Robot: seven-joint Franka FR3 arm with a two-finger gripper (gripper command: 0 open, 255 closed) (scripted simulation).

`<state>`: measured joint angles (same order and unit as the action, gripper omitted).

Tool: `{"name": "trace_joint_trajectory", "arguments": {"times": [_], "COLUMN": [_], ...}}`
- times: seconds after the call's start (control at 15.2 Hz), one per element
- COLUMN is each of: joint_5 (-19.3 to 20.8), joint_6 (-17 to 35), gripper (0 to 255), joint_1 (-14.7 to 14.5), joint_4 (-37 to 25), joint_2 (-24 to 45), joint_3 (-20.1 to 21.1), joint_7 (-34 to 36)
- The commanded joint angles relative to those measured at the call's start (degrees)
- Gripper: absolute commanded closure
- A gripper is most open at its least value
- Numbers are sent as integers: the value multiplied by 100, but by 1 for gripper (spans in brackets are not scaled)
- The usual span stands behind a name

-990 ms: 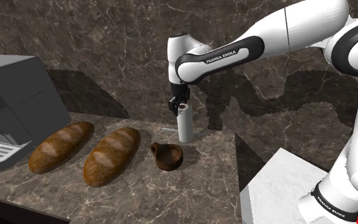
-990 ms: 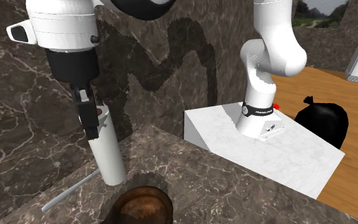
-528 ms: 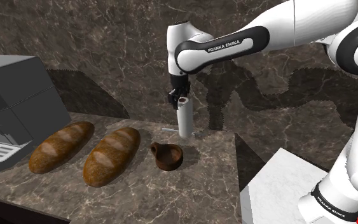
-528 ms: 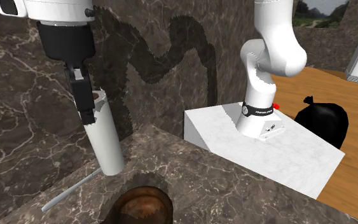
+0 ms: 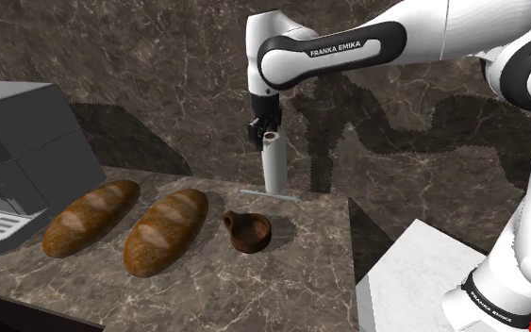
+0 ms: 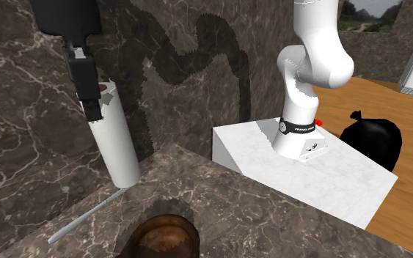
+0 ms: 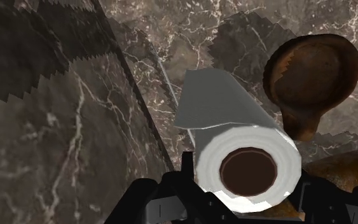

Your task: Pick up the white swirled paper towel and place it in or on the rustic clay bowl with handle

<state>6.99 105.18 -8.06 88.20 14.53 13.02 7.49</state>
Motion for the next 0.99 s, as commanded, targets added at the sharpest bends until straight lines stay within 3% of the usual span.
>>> {"name": "trace_joint_trajectory", "arguments": {"times": [0.0, 0.66, 0.92], "joint_5": [-5, 7, 106], "joint_6": [-166, -936, -1373], "gripper": [255, 255, 255], "joint_1": [-8, -53, -403], "joint_4": [-158, -1024, -1575], "joint_2": [-5, 91, 248], "joint_3": [4, 17, 176], "joint_7": [-8, -49, 392]}}
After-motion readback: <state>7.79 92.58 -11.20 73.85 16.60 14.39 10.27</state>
